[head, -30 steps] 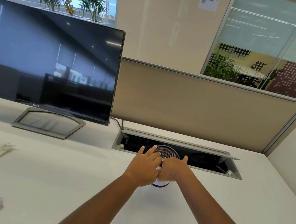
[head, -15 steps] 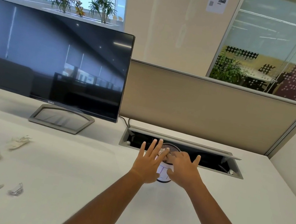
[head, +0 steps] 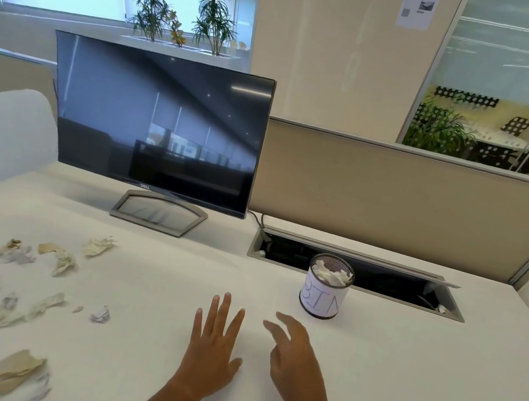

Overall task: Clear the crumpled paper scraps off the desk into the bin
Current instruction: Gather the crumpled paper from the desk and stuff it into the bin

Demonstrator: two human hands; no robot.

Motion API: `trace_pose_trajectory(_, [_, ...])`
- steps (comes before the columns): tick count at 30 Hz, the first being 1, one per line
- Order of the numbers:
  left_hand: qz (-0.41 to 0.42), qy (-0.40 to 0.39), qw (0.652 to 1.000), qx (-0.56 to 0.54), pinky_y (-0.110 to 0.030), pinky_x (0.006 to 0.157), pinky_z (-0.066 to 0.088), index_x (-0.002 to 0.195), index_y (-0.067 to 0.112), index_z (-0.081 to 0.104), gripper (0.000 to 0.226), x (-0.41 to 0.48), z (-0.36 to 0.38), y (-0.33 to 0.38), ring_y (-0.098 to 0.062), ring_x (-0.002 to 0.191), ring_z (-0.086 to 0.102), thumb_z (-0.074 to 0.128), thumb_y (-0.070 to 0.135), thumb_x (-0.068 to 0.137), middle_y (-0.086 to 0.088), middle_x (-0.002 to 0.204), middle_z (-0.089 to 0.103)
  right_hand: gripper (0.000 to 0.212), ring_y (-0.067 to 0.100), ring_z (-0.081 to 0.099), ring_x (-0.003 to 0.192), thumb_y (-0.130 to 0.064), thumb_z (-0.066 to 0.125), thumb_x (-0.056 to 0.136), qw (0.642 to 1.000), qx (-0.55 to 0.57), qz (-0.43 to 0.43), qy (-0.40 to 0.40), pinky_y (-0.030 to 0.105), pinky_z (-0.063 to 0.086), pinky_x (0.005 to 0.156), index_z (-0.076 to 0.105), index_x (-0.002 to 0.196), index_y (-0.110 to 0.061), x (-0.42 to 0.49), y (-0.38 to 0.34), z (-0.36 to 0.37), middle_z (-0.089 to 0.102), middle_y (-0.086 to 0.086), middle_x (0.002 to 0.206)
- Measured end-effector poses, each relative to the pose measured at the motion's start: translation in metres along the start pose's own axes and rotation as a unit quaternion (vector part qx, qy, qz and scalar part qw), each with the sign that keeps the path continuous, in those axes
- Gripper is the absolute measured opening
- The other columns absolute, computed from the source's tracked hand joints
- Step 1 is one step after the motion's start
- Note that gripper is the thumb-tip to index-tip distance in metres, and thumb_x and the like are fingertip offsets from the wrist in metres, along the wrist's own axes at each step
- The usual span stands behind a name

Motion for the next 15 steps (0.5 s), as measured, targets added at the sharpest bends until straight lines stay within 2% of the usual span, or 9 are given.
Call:
trace_pose_trajectory(2, [0.015, 0.009, 1.0, 0.012, -0.039, 0.118, -0.005, 0.104, 0.016, 0.073, 0.083, -0.02, 0.001, -0.019, -0.026, 0.142, -0.026, 0.086, 0.057, 0.034, -0.028, 0.154, 0.01, 0.053, 0.012, 0.048, 0.127, 0.004, 0.061, 0.074, 0.998, 0.026, 0.001, -0.057, 0.016, 0.045, 0.096, 0.06, 0.122, -0.019, -0.018, -0.021, 0.03, 0.052, 0.001, 0.135])
trace_pose_trajectory(4, [0.022, -0.011, 1.0, 0.012, -0.035, 0.115, -0.017, 0.1, 0.015, 0.074, 0.08, -0.038, 0.005, -0.041, -0.025, 0.142, -0.027, 0.087, 0.056, 0.032, -0.027, 0.155, 0.004, 0.049, 0.008, 0.058, 0.117, -0.005, 0.073, 0.068, 0.993, 0.06, -0.02, -0.097, 0.012, 0.047, 0.09, 0.066, 0.114, -0.02, -0.033, -0.045, 0.053, 0.061, 0.0, 0.126])
trace_pose_trajectory(6, [-0.012, 0.002, 1.0, 0.007, -0.031, 0.118, -0.004, 0.096, 0.014, 0.075, 0.076, -0.051, -0.001, -0.066, -0.023, 0.142, -0.027, 0.088, 0.054, 0.033, -0.02, 0.156, -0.014, 0.053, 0.004, 0.07, 0.088, -0.018, 0.091, 0.039, 0.994, 0.048, -0.03, -0.097, 0.008, 0.052, 0.072, 0.076, 0.089, -0.025, -0.041, -0.07, 0.062, 0.074, -0.005, 0.097])
trace_pose_trajectory(7, [-0.039, 0.006, 0.999, 0.015, -0.029, 0.116, 0.019, 0.095, 0.015, 0.076, 0.07, -0.058, -0.006, -0.078, -0.023, 0.142, -0.027, 0.087, 0.054, 0.037, -0.021, 0.157, -0.008, 0.053, 0.003, 0.071, 0.082, -0.025, 0.093, 0.033, 0.994, 0.041, -0.03, -0.095, 0.008, 0.053, 0.069, 0.076, 0.083, -0.026, -0.041, -0.082, 0.065, 0.075, -0.007, 0.09])
trace_pose_trajectory(9, [-0.071, 0.032, 0.996, 0.029, -0.036, 0.081, 0.056, 0.094, 0.016, 0.076, 0.048, -0.072, -0.016, -0.098, -0.025, 0.144, -0.017, 0.065, 0.057, 0.072, -0.028, 0.14, 0.044, 0.05, 0.005, 0.069, 0.094, -0.032, 0.091, 0.045, 0.988, 0.062, -0.027, -0.139, 0.009, 0.052, 0.078, 0.076, 0.091, -0.022, -0.043, -0.106, 0.077, 0.074, 0.001, 0.1])
trace_pose_trajectory(10, [-0.094, 0.009, 0.995, 0.018, -0.04, 0.075, 0.057, 0.1, 0.015, 0.074, 0.058, -0.078, -0.016, -0.108, -0.03, 0.144, -0.004, 0.035, 0.056, 0.09, -0.024, 0.127, 0.059, 0.048, 0.007, 0.06, 0.114, -0.032, 0.081, 0.066, 0.98, 0.084, -0.005, -0.181, 0.012, 0.047, 0.093, 0.069, 0.109, -0.016, -0.044, -0.115, 0.084, 0.066, 0.011, 0.121])
trace_pose_trajectory(12, [-0.113, -0.039, 0.993, 0.001, -0.049, 0.087, 0.052, 0.115, 0.01, 0.065, 0.089, -0.088, -0.017, -0.121, -0.046, 0.133, 0.031, -0.008, 0.055, 0.09, -0.027, 0.126, 0.057, 0.043, 0.008, 0.026, 0.141, -0.027, 0.04, 0.098, 0.978, 0.082, -0.013, -0.19, 0.018, 0.026, 0.113, 0.04, 0.139, -0.017, -0.048, -0.124, 0.097, 0.024, 0.006, 0.155])
trace_pose_trajectory(13, [-0.121, -0.047, 0.991, -0.01, -0.051, 0.088, 0.051, 0.116, 0.009, 0.064, 0.093, -0.096, -0.02, -0.13, -0.049, 0.121, 0.048, -0.013, 0.054, 0.09, -0.028, 0.127, 0.056, 0.042, 0.007, 0.025, 0.141, -0.027, 0.025, 0.101, 0.98, 0.094, -0.038, -0.169, 0.019, 0.026, 0.114, 0.04, 0.139, -0.019, -0.05, -0.137, 0.1, 0.025, 0.004, 0.155])
trace_pose_trajectory(15, [-0.13, -0.079, 0.987, -0.053, -0.047, 0.092, 0.05, 0.118, 0.01, 0.062, 0.091, -0.106, -0.022, -0.139, -0.047, 0.117, 0.053, -0.013, 0.052, 0.09, -0.022, 0.131, 0.055, 0.065, 0.002, 0.057, 0.118, -0.029, 0.004, 0.101, 0.982, 0.08, -0.058, -0.163, 0.015, 0.044, 0.097, 0.068, 0.111, -0.027, -0.051, -0.155, 0.098, 0.065, 0.0, 0.124])
Point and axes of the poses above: each hand's wrist, its own x-axis towards the middle knuckle, its own z-axis out of the palm, y = z × x, the point moved 9 cm from there along x, towards the middle knuckle
